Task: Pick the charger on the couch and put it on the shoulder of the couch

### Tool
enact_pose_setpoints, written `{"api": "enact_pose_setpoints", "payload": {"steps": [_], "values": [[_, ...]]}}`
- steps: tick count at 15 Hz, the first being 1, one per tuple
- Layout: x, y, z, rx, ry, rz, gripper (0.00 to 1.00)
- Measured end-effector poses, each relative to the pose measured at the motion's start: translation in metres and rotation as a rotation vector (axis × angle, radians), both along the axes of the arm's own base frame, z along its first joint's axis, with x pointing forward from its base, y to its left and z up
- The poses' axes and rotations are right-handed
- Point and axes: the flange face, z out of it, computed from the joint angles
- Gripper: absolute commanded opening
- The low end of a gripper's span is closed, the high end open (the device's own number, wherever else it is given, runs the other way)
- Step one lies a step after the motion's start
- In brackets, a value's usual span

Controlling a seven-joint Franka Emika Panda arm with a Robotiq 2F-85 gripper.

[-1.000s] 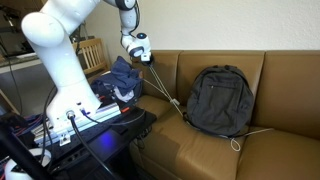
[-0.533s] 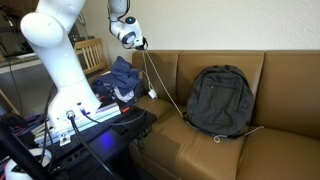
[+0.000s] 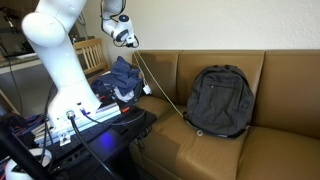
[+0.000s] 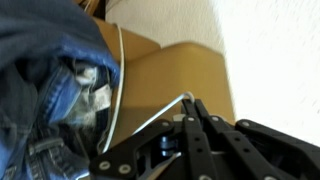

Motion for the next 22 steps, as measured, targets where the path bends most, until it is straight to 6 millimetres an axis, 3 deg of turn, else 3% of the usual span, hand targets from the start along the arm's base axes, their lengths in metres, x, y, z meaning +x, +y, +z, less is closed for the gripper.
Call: {"api": "enact_pose_setpoints", "payload": {"steps": [4,8,9,11,14,16,18,22], "values": [[-0.038,0.073,0.088,0.065,-0.17,0.126,0.01],[-0.063,0.116,0.192,0.133,-0.353,0.165,0.04],[-0.067,0.119,0.208,0.139,-0.38,0.168,0.04],[-0.07,0.121,0.217,0.137,-0.397,0.17,0.01],[-0.063,0.119,0.198,0.131,-0.369,0.176,0.01],[-0.055,0.13,0.2,0.16,-0.401,0.207,0.01],[-0.053,0.155,0.223,0.214,-0.465,0.239,0.01],[-0.089,0.226,0.282,0.306,-0.618,0.325,0.01]]}}
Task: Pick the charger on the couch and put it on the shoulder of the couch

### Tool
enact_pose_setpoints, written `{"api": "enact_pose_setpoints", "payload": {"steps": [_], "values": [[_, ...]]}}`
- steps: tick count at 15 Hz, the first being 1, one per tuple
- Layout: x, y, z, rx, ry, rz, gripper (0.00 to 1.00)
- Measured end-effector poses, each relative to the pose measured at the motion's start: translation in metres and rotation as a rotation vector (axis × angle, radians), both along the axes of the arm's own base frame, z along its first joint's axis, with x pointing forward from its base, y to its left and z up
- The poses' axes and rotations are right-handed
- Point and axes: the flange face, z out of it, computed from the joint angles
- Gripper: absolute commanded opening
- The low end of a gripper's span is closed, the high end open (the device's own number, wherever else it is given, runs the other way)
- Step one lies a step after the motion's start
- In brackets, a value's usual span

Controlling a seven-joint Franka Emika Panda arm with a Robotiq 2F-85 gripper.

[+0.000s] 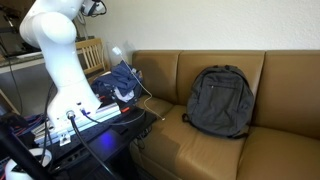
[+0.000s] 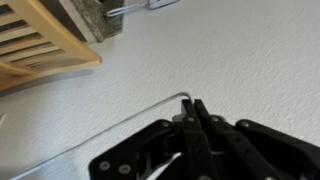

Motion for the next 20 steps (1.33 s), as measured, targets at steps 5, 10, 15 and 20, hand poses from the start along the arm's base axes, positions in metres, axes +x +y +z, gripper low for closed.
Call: {"api": "enact_pose_setpoints", "payload": {"steps": [5,10,15,20], "values": [[-0.022,0.038,0.071,0.102,-0.231,0.014,0.01],[-0.034,0.036,0.137,0.23,-0.444,-0.006,0.04],[-0.049,0.04,0.145,0.298,-0.487,0.024,0.01],[-0.053,0.043,0.146,0.263,-0.6,0.014,0.01]]}}
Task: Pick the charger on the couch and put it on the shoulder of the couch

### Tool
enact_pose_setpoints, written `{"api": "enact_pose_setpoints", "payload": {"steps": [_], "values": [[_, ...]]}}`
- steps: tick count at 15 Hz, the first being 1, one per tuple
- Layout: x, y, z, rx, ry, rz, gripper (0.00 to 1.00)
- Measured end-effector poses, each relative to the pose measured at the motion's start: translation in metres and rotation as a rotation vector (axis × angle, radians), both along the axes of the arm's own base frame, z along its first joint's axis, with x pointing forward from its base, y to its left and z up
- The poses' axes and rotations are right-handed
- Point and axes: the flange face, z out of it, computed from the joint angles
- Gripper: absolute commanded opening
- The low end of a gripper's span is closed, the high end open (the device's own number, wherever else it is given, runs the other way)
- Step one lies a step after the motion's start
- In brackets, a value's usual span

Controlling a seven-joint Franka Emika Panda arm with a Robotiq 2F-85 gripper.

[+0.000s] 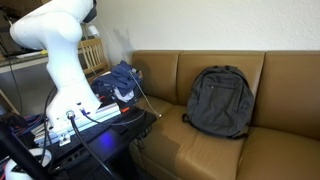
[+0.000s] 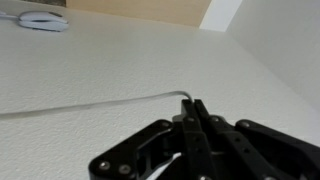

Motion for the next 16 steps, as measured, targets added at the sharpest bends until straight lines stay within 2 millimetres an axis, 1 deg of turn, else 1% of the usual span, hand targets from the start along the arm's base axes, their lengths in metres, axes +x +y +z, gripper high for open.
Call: {"api": "enact_pose_setpoints", "payload": {"steps": [2,4,6,7,8,9,10,11,13,15,16], "values": [[-0.02,0.0,0.023,0.024,-0.106,-0.022,0.01],[-0.047,0.002,0.047,0.058,-0.209,-0.039,0.01],[-0.067,-0.001,0.064,0.078,-0.314,-0.069,0.01],[-0.07,-0.003,0.068,0.077,-0.365,-0.094,0.01],[-0.065,-0.006,0.068,0.061,-0.406,-0.125,0.01],[-0.05,-0.009,0.061,0.026,-0.429,-0.157,0.01],[-0.029,-0.012,0.051,-0.016,-0.436,-0.19,0.01],[-0.003,-0.018,0.037,-0.061,-0.433,-0.229,0.01],[0.059,-0.035,0.0,-0.143,-0.376,-0.312,0.01],[0.115,-0.058,-0.037,-0.218,-0.311,-0.395,0.01],[0.139,-0.071,-0.054,-0.252,-0.281,-0.436,0.01]]}}
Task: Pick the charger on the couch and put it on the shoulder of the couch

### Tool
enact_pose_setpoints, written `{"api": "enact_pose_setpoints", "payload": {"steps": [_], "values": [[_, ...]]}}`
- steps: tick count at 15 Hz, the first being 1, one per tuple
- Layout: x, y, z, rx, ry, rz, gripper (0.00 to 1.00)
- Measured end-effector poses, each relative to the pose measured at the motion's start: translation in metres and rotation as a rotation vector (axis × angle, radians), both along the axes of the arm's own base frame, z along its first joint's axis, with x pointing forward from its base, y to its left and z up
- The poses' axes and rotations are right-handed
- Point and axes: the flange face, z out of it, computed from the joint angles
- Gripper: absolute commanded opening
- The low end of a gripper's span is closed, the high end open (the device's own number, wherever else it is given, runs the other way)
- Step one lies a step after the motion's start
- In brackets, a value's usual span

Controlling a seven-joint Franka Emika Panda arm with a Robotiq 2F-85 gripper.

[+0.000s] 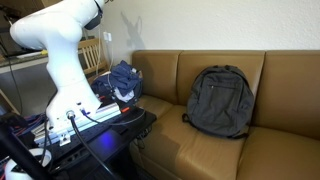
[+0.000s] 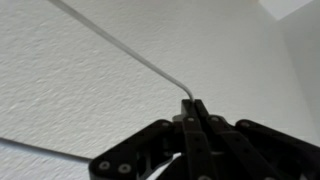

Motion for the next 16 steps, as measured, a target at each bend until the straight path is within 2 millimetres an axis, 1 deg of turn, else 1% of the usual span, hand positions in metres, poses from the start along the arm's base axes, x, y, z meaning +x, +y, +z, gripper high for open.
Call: {"api": "enact_pose_setpoints", "payload": {"steps": [1,2,4,6,8,9,11,12,13,14,16], "values": [[0.022,-0.013,-0.018,-0.021,0.03,-0.047,0.01],[0.04,-0.023,-0.033,-0.048,0.052,-0.087,0.01],[0.068,-0.04,-0.063,-0.104,0.107,-0.149,0.01],[0.086,-0.046,-0.097,-0.15,0.19,-0.172,0.01],[0.097,-0.044,-0.132,-0.175,0.291,-0.179,0.01],[0.102,-0.043,-0.143,-0.185,0.343,-0.185,0.01],[0.112,-0.046,-0.152,-0.21,0.445,-0.211,0.01],[0.115,-0.047,-0.152,-0.209,0.499,-0.226,0.01],[0.113,-0.044,-0.146,-0.203,0.536,-0.239,0.01],[0.107,-0.039,-0.134,-0.178,0.56,-0.239,0.01],[0.086,-0.021,-0.106,-0.106,0.594,-0.199,0.01]]}}
